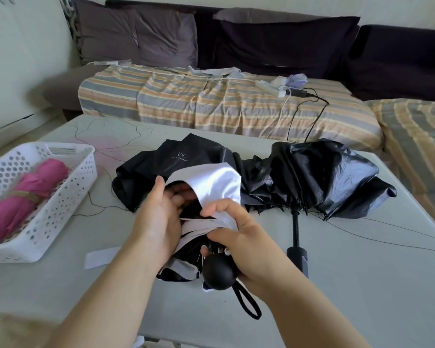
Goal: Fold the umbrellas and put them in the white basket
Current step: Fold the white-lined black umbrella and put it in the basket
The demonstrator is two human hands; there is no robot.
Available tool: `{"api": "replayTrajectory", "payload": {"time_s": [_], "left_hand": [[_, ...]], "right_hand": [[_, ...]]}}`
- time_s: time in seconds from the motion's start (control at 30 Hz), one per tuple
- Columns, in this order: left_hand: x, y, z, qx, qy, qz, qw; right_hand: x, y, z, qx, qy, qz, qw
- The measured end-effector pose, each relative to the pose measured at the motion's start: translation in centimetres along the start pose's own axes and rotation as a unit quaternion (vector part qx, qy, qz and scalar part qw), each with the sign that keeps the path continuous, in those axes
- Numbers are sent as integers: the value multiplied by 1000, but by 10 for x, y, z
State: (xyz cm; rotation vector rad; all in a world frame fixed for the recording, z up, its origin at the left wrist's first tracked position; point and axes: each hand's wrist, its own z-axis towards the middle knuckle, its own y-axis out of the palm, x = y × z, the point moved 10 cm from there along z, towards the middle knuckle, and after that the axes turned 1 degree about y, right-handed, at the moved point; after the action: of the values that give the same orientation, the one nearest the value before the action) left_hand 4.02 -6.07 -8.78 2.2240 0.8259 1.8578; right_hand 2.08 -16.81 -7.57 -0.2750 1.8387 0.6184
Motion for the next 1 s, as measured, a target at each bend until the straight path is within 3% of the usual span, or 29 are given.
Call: {"api": "replayTrajectory", "payload": {"time_s": [0.13, 0.23, 0.27, 0.33, 0.37, 0.4, 0.47, 0.6, 0.73, 0.8, 0.87, 0.93, 1.0], "left_hand": [[-6, -7, 12, 23, 1, 46, 999], [7, -13, 7, 36, 38, 214, 975], [25, -16, -6, 67, 112, 295, 947], [71, 5, -53, 90, 336, 411, 843], [79, 19, -71, 55, 410, 435, 800], [78, 31, -81, 9, 442, 443, 780], [64, 34, -62, -52, 393, 428, 812], [20, 18, -23, -93, 165, 372, 909], [-5, 19, -11, -136, 34, 150, 979], [9, 12, -10, -86, 57, 49, 993], [33, -5, -20, 7, 135, 34, 990], [56, -14, -43, 80, 226, 144, 960], [63, -7, -62, 95, 271, 304, 908]], "right_hand": [[15, -6, 6, 40, 27, 52, 997], [12, -16, 10, 72, 20, 38, 996], [9, -18, 10, 78, 11, 25, 997], [5, -21, 11, 76, -6, 14, 997], [4, -20, 11, 72, -15, 9, 997], [3, -17, 11, 67, -24, 0, 997], [1, -7, 9, 49, -41, -11, 998], [-2, 4, 3, 21, -46, 42, 998], [-3, -7, 5, 31, -29, 98, 994], [-4, -14, 7, 48, -28, 141, 989], [-8, -23, 8, 77, -41, 171, 981], [-12, -36, 10, 109, -56, 185, 975], [-16, -44, 9, 126, -66, 178, 974]]}}
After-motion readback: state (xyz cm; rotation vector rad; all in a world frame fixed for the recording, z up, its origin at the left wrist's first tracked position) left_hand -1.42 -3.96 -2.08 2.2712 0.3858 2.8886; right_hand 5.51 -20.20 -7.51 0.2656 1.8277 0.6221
